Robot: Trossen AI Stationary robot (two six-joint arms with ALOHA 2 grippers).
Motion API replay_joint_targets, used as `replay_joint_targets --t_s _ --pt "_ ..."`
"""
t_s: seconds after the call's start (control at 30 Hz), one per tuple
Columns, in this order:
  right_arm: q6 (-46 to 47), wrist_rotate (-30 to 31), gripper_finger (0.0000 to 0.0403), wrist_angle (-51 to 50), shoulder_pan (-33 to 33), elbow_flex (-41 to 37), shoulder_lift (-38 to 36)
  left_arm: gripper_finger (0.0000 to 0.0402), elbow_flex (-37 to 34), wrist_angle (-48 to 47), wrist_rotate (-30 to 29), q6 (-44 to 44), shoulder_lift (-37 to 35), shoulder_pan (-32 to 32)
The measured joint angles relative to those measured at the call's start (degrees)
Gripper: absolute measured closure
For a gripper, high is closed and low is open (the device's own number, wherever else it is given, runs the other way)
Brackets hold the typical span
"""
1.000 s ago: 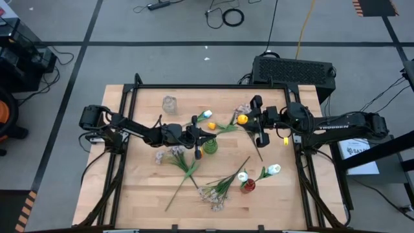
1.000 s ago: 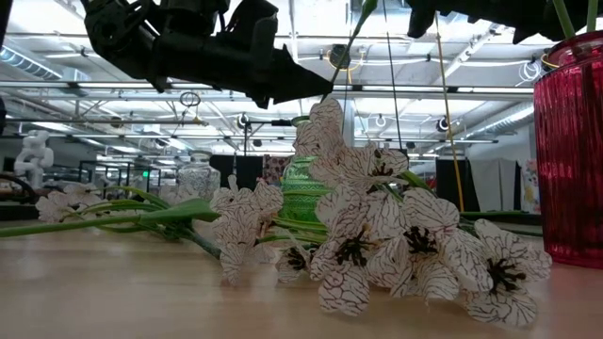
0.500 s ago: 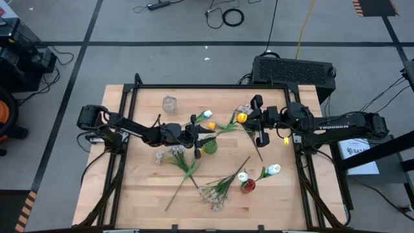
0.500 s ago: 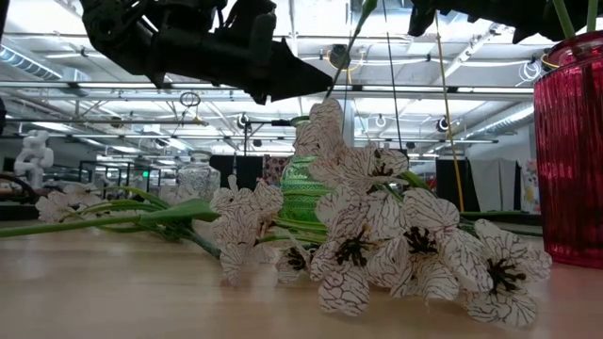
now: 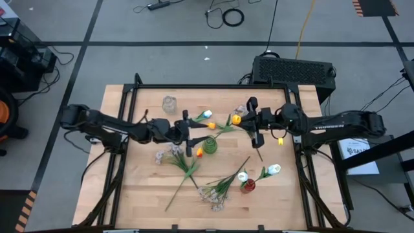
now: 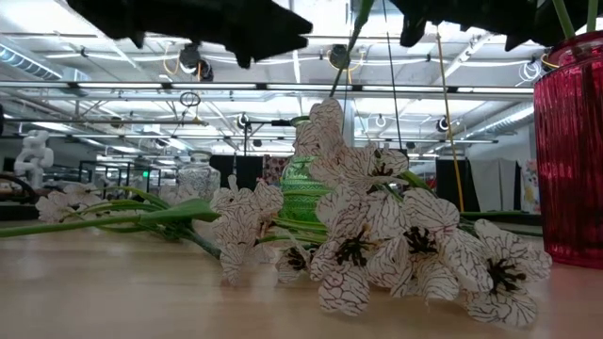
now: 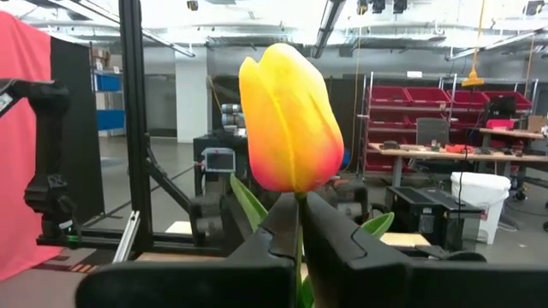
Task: Sort flowers into vase by color
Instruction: Put the top left yellow tulip into the green vase
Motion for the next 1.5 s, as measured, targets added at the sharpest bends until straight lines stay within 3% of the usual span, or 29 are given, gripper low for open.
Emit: replay_joint_targets --t_s 0.23,0.5,0.8,1.3,1.5 --pt "0.0 0.0 0.0399 1.9 0.0 0.0 3.0 0.0185 0.0 -18.6 0.0 -2.7 -8.0 -1.0" --pt "0.0 0.0 0.0399 3.5 -0.3 0.0 6.4 0.0185 0.0 -30.3 0.2 -6.7 -6.7 -1.0" --pt "0.0 0.0 0.0399 4.1 -1.7 0.0 8.7 0.0185 0.0 -32.1 4.7 -8.9 -1.9 -1.0" --pt "-0.5 -3.3 0.0398 3.0 -1.7 0.0 8.8 0.0185 0.0 -31.2 6.3 -9.1 5.1 -0.8" --pt "-0.6 -5.1 0.0359 2.2 -1.7 0.0 8.8 0.0185 0.0 -31.1 6.3 -8.6 6.1 -0.8"
